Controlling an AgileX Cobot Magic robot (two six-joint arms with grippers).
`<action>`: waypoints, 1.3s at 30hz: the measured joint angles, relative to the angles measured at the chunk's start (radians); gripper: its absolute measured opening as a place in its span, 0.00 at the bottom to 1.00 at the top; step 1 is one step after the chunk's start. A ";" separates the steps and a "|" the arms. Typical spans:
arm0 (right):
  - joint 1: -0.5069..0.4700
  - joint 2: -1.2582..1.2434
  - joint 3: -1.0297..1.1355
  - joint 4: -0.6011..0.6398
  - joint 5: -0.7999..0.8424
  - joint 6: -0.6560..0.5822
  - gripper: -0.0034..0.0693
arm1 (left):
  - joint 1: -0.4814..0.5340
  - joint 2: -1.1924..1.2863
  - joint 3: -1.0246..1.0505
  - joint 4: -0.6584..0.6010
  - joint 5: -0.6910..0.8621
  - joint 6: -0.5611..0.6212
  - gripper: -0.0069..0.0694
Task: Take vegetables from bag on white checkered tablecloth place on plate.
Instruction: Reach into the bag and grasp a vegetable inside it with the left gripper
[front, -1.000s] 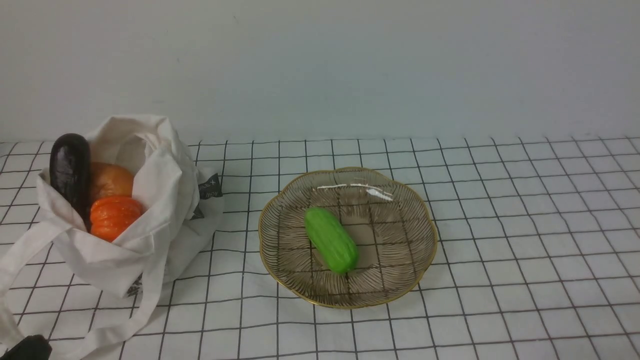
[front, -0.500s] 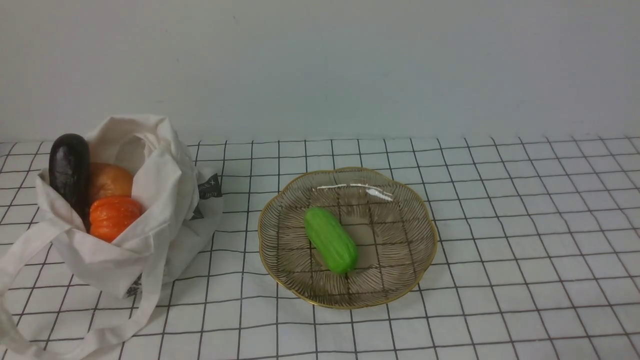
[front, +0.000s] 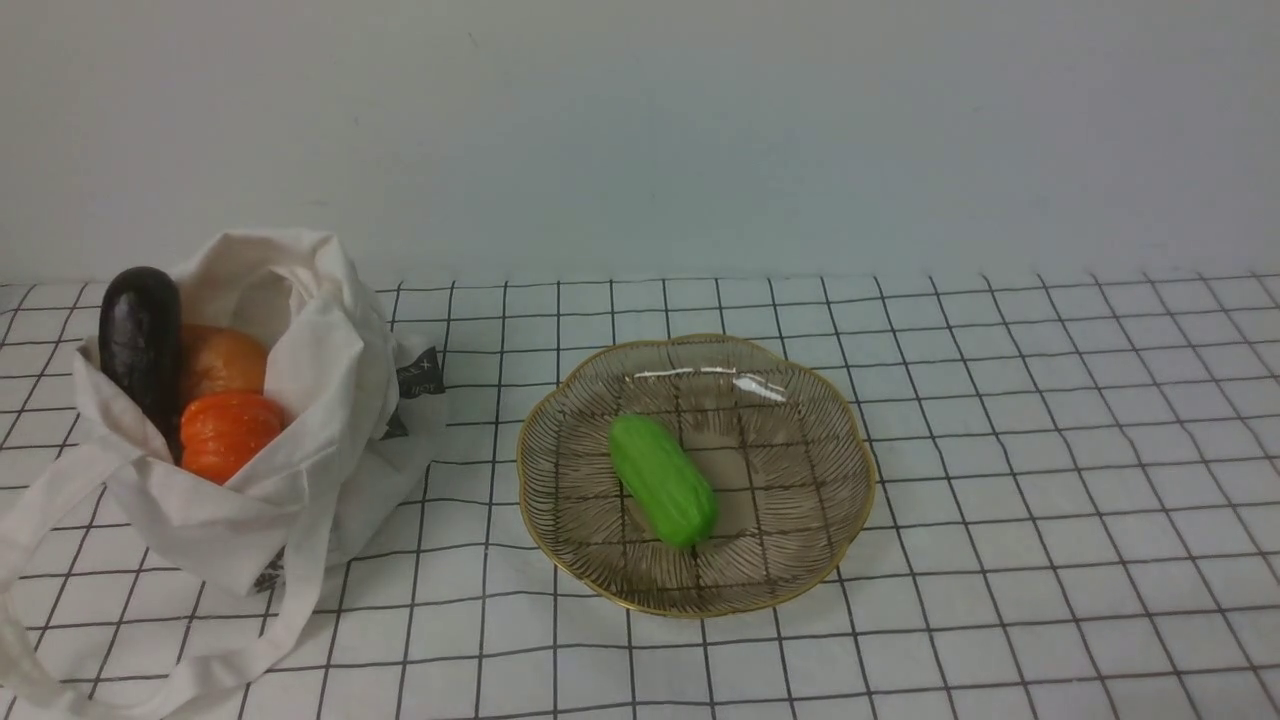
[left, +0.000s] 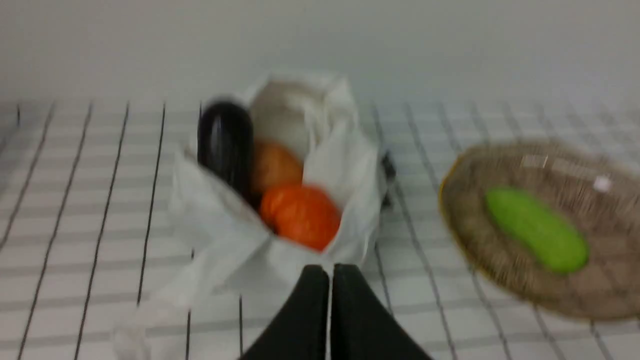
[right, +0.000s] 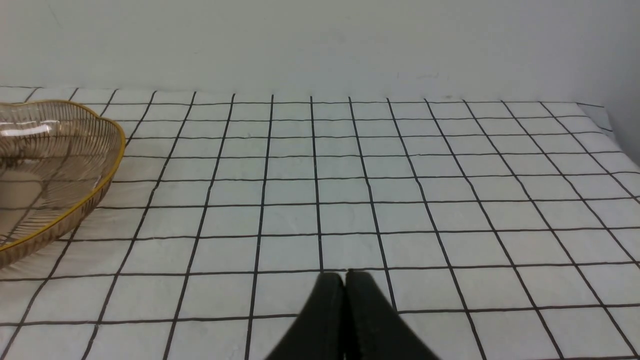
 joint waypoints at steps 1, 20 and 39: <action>0.000 0.000 0.000 0.000 0.000 0.000 0.03 | 0.000 0.065 -0.027 0.002 0.044 0.000 0.08; 0.000 0.000 0.000 0.000 0.000 0.000 0.03 | 0.082 0.762 -0.567 0.015 0.210 0.006 0.10; 0.000 0.000 0.000 0.000 0.000 0.000 0.03 | 0.087 1.009 -0.585 0.197 0.050 0.007 0.73</action>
